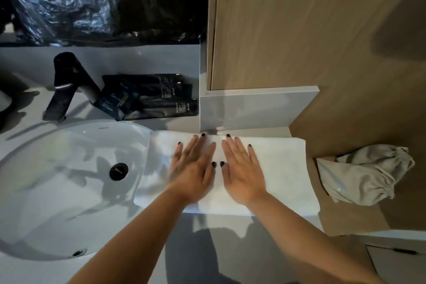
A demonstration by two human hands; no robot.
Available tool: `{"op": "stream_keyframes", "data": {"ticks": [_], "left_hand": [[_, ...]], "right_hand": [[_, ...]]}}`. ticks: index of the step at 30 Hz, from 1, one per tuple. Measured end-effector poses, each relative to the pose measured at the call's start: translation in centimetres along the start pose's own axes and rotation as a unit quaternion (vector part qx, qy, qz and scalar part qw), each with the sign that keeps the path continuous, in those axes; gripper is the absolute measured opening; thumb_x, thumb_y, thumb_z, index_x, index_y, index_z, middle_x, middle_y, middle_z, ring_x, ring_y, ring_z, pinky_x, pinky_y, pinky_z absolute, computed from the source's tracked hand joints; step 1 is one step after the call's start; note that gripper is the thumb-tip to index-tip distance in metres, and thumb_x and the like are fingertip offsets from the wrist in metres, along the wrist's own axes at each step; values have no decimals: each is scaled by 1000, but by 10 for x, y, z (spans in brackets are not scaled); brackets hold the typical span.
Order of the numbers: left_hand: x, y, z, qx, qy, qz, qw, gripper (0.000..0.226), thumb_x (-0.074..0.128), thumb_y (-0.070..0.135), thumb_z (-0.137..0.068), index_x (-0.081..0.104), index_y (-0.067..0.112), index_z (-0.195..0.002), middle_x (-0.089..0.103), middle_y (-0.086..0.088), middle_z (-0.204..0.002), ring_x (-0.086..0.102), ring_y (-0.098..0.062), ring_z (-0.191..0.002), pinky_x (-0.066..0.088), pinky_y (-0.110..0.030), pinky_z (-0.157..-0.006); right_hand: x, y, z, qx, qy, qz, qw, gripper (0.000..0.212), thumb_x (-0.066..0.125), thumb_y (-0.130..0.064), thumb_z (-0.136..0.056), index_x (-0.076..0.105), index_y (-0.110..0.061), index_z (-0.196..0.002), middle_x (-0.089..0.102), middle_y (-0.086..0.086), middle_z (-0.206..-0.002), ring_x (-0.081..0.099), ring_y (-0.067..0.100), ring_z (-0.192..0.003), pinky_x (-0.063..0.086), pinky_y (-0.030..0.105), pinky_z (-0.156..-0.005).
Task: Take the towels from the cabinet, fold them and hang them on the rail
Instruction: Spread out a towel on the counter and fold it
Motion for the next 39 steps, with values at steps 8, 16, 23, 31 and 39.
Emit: {"op": "stream_keyframes", "data": {"ticks": [8,16,23,31,39], "left_hand": [[-3,-19,-5,-68,-24,-14,997,82,20,80,-83,2,44,-154,-11,3,-165,-18,-19,-150,-7,-62,-117],[-9,-45,6,-209,8,80,975,81,26,67,-89,0,31,-157,-19,-5,-163,-24,-19,-149,-9,-47,-122],[5,14,46,-81,-8,20,996,73,1,59,-91,-12,27,-155,-22,-3,-162,-28,-17,-146,-14,-42,-121],[4,-27,71,-78,-7,19,997,75,4,73,-88,-22,41,-151,-28,0,-160,-23,-20,-149,-6,-41,-122],[8,-48,94,-90,-61,-5,994,83,-20,74,-78,-38,26,-143,-37,-4,-156,-33,-21,-145,-16,-47,-119]], "right_hand": [[-14,95,16,177,20,34,983,85,9,-70,-91,-8,-18,-157,-12,1,-165,-18,19,-150,-12,51,-120],[-24,112,28,212,18,28,977,88,13,-66,-91,-6,-11,-156,-12,4,-165,-22,21,-149,-13,52,-118],[-9,-13,55,-14,37,39,998,63,17,-42,-100,16,-15,-157,2,6,-165,-9,25,-151,-5,47,-118],[9,50,85,50,-6,68,996,87,6,-76,-90,5,-22,-158,-4,2,-165,-7,24,-152,-2,49,-119],[-2,98,122,142,-48,51,987,93,-31,-75,-69,-33,-23,-146,-38,0,-155,-31,21,-145,-10,49,-118]]}}
Point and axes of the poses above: each hand's wrist, its own z-axis away from the middle knuckle, its own x-axis out of the palm, y = z × x, the point moved 9 cm from there along -z, towards the middle knuckle
